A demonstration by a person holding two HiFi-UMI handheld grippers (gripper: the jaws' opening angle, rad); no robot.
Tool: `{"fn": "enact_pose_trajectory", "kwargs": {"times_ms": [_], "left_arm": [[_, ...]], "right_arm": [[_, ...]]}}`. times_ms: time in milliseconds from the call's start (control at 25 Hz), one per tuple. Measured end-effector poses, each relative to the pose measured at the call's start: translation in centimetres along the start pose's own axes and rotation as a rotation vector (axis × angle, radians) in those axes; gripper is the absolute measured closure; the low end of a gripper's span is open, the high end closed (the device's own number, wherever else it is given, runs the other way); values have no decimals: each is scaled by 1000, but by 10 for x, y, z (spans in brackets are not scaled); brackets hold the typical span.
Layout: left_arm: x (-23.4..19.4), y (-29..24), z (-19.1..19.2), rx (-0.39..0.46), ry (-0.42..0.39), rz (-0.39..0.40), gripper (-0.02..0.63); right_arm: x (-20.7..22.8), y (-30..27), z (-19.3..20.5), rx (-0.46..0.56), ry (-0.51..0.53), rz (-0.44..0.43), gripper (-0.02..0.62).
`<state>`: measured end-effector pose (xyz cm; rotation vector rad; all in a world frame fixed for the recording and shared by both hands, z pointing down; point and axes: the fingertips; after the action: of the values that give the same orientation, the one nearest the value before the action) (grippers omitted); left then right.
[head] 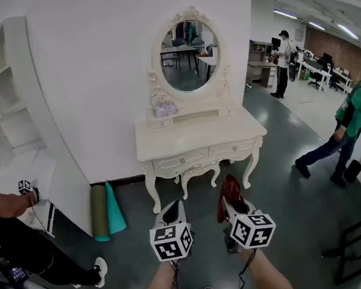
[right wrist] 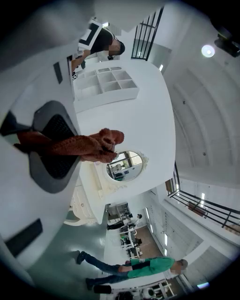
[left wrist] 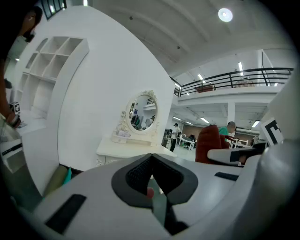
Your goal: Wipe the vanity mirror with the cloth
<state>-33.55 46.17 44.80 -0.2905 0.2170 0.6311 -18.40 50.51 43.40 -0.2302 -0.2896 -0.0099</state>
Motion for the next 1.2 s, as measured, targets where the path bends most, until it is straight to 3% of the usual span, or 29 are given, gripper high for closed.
{"fn": "enact_pose_trajectory", "kwargs": {"times_ms": [560, 1200], "left_arm": [[5, -18, 3, -4, 6, -23, 596], [21, -85, 23, -38, 52, -34, 596]], "right_arm": [[15, -10, -3, -10, -8, -39, 535], [95, -34, 12, -86, -69, 1, 535]]}}
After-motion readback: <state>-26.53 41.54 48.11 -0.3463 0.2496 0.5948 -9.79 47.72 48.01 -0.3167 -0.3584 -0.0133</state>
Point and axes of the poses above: the fingertips, and each gripper's own axes: y backward along the fingers, x to its right, z out of its underside, and after that the axes turned 4 degrees about z, right-handed
